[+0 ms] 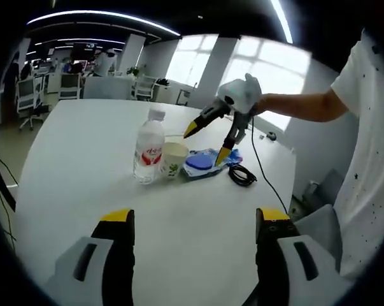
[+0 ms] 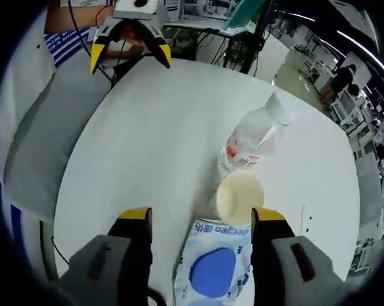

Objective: Arrange the tabletop items into an orderly group along one side of the table until the central work area is clear of visible clutter.

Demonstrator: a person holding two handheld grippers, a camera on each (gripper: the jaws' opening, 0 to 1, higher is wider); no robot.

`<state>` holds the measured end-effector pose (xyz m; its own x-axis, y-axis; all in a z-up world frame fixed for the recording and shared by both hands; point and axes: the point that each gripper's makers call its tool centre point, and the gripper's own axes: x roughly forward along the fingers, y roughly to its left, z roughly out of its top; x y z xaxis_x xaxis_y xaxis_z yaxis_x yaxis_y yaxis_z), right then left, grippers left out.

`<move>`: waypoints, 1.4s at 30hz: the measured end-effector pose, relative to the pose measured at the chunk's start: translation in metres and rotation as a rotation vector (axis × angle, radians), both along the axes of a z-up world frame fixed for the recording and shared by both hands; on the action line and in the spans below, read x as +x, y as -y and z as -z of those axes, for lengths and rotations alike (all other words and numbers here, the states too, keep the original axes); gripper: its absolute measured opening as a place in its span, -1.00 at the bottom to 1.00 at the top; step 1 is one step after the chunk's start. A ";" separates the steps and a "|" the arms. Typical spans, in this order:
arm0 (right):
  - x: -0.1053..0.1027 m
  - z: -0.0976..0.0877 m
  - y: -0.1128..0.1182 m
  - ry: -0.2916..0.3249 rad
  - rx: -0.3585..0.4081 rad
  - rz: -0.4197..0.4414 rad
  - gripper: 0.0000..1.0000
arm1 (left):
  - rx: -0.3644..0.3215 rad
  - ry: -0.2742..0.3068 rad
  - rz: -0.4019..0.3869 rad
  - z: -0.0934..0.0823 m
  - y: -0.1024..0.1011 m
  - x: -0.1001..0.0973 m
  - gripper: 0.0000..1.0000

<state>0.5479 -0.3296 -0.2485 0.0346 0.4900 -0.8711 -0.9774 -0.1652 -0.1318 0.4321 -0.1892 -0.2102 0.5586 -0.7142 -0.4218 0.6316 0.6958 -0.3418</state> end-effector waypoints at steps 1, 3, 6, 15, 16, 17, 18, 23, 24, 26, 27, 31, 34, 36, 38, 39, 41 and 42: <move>-0.001 -0.001 0.001 -0.001 0.006 0.008 0.26 | 0.003 0.002 0.002 -0.001 0.001 0.000 0.59; -0.004 -0.004 0.004 -0.002 0.017 0.034 0.28 | 0.010 0.006 0.007 -0.002 0.003 0.000 0.59; -0.007 -0.009 0.007 -0.011 0.057 0.084 0.30 | 0.012 0.010 0.015 -0.005 0.005 -0.001 0.59; -0.017 -0.026 0.027 -0.043 0.168 0.252 0.39 | 0.031 0.032 0.039 -0.015 0.014 0.003 0.68; -0.018 -0.028 0.032 -0.047 0.182 0.281 0.39 | 0.035 0.036 0.045 -0.016 0.016 0.003 0.69; -0.019 -0.030 0.036 -0.050 0.192 0.302 0.39 | 0.040 0.039 0.052 -0.017 0.018 0.003 0.69; -0.020 -0.032 0.038 -0.054 0.203 0.318 0.39 | 0.044 0.039 0.056 -0.017 0.019 0.004 0.70; -0.027 -0.046 0.062 -0.068 0.296 0.444 0.39 | 0.041 0.050 0.078 -0.024 0.032 0.004 0.72; -0.028 -0.048 0.066 -0.070 0.307 0.462 0.39 | 0.035 0.051 0.079 -0.026 0.035 0.005 0.73; -0.032 -0.052 0.077 -0.073 0.337 0.507 0.39 | 0.037 0.053 0.084 -0.027 0.039 0.005 0.74; -0.034 -0.054 0.085 -0.071 0.351 0.533 0.39 | 0.043 0.056 0.089 -0.027 0.041 0.005 0.74; -0.042 -0.060 0.111 -0.060 0.399 0.616 0.39 | 0.044 0.058 0.097 -0.031 0.046 0.005 0.75; -0.051 -0.064 0.127 -0.081 0.446 0.683 0.39 | 0.047 0.061 0.099 -0.034 0.051 0.005 0.77; -0.056 -0.064 0.141 -0.071 0.450 0.706 0.39 | 0.055 0.063 0.101 -0.035 0.054 0.004 0.78; -0.061 -0.064 0.151 -0.070 0.461 0.735 0.39 | 0.064 0.066 0.106 -0.036 0.057 0.003 0.79; -0.063 -0.064 0.156 -0.070 0.466 0.748 0.40 | 0.068 0.068 0.108 -0.037 0.059 0.002 0.79; -0.068 -0.066 0.168 -0.062 0.482 0.778 0.40 | 0.072 0.070 0.109 -0.038 0.062 0.001 0.80; -0.071 -0.067 0.175 -0.062 0.494 0.801 0.41 | 0.075 0.072 0.111 -0.039 0.064 0.000 0.80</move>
